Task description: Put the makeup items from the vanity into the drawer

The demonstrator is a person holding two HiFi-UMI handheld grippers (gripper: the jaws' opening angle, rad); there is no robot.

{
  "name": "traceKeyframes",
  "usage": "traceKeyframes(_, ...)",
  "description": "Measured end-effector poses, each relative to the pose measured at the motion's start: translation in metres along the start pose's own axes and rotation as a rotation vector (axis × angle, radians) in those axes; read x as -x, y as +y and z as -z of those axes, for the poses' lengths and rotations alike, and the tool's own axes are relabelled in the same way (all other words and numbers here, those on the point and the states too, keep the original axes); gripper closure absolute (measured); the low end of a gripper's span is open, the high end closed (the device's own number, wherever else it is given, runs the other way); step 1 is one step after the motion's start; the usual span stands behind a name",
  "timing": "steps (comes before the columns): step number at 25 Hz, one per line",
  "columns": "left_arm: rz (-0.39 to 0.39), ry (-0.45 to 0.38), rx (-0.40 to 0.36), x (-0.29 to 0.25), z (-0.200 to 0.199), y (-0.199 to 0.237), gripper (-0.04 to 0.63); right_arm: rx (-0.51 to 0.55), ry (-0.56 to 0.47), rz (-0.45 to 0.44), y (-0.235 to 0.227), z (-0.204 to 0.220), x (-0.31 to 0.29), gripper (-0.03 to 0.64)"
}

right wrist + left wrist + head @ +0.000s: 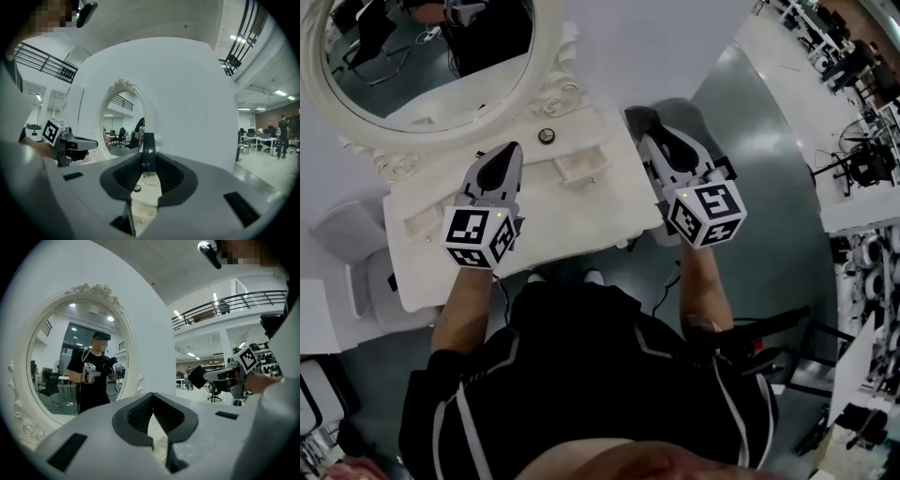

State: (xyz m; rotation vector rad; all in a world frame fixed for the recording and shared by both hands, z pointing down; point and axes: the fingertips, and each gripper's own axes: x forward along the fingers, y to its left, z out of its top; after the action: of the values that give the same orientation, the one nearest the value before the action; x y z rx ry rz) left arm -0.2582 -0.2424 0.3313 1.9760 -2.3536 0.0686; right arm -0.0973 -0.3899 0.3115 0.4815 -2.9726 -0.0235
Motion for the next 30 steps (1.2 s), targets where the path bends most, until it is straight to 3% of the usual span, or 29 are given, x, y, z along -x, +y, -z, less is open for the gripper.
traceKeyframes(13,0.090,0.131,0.067,-0.004,0.069,0.053,0.591,0.008,0.177,-0.004,0.022,0.069,-0.076,0.522)
traceKeyframes(24,-0.037,0.219,0.113,-0.010,0.121,0.051,0.591,0.061,0.386,-0.196,0.002,0.176,-0.123,0.522)
traceKeyframes(30,-0.104,0.272,0.152,-0.018,0.144,0.036,0.591,0.235,0.473,-0.369,-0.004,0.225,-0.143,0.522)
